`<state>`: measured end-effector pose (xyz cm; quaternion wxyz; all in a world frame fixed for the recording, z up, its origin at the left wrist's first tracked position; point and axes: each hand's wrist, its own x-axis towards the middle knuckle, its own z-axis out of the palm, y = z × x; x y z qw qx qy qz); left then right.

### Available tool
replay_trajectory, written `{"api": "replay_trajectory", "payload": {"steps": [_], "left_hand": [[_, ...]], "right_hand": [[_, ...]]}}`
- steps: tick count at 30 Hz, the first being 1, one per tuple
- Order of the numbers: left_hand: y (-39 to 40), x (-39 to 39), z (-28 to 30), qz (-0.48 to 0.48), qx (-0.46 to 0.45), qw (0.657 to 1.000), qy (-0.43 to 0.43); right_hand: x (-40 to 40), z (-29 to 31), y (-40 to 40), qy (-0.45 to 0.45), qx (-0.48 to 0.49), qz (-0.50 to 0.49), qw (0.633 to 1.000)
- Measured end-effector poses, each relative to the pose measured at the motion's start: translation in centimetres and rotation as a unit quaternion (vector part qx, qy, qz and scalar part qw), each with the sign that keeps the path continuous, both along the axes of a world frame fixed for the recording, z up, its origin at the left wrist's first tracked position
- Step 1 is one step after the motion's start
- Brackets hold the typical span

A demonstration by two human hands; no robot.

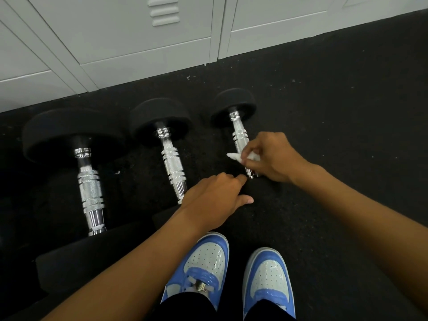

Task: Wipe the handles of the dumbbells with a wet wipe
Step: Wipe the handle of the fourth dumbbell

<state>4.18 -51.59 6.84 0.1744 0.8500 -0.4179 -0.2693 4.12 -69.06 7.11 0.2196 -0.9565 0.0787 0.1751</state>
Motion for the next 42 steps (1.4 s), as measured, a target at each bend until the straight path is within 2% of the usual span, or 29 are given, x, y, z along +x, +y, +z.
{"api": "replay_trajectory", "payload": {"steps": [3,5,7,9,12,15,17,20,23,27,30,34,37,39,42], "left_hand": [[-0.1,0.0,0.0,-0.004,-0.003,1.0,-0.007],[-0.1,0.0,0.0,-0.004,-0.003,1.0,-0.004],[-0.1,0.1,-0.1,-0.003,-0.001,1.0,0.0],[-0.1,0.1,-0.1,-0.004,-0.001,1.0,0.0],[-0.1,0.0,-0.1,-0.006,-0.004,1.0,-0.011],[-0.2,-0.1,-0.1,0.0,-0.012,1.0,-0.008],[-0.2,0.0,-0.1,0.004,-0.015,1.0,0.002],[-0.1,0.0,0.0,0.012,-0.021,1.0,0.007],[-0.2,-0.1,0.1,0.013,-0.021,1.0,-0.002],[-0.3,-0.1,0.1,0.016,-0.018,1.0,-0.003],[-0.2,-0.1,0.0,0.018,-0.019,1.0,0.005],[0.0,0.0,0.0,0.017,-0.023,1.0,0.005],[-0.1,0.0,0.1,0.014,-0.018,1.0,0.008],[-0.2,0.0,0.1,0.017,-0.016,1.0,0.017],[-0.2,0.0,0.2,0.017,-0.021,0.999,0.026]], "right_hand": [[1.0,0.3,-0.8,0.007,0.063,-0.079,0.995],[1.8,-0.3,0.1,-0.025,0.024,-0.085,0.996],[1.6,-0.7,1.1,-0.039,-0.042,-0.035,0.998],[0.8,-0.1,0.7,-0.003,-0.044,0.0,0.999],[0.2,1.6,-0.9,0.075,0.032,-0.039,0.996],[1.4,1.1,-0.6,0.025,0.031,-0.075,0.996],[1.8,0.4,0.6,-0.005,-0.019,-0.04,0.999],[1.1,0.3,0.8,0.066,-0.046,0.019,0.997],[0.4,1.5,-0.5,0.144,0.0,-0.033,0.989],[2.0,1.2,0.3,0.054,-0.017,-0.07,0.996],[1.9,0.5,1.7,0.079,-0.069,-0.035,0.994],[-0.3,1.5,0.1,0.131,0.0,-0.069,0.989],[0.4,2.0,-0.7,0.091,0.024,-0.132,0.987],[1.2,1.7,0.3,0.051,-0.005,-0.113,0.992],[0.9,0.8,2.2,0.097,-0.049,-0.059,0.992]]}}
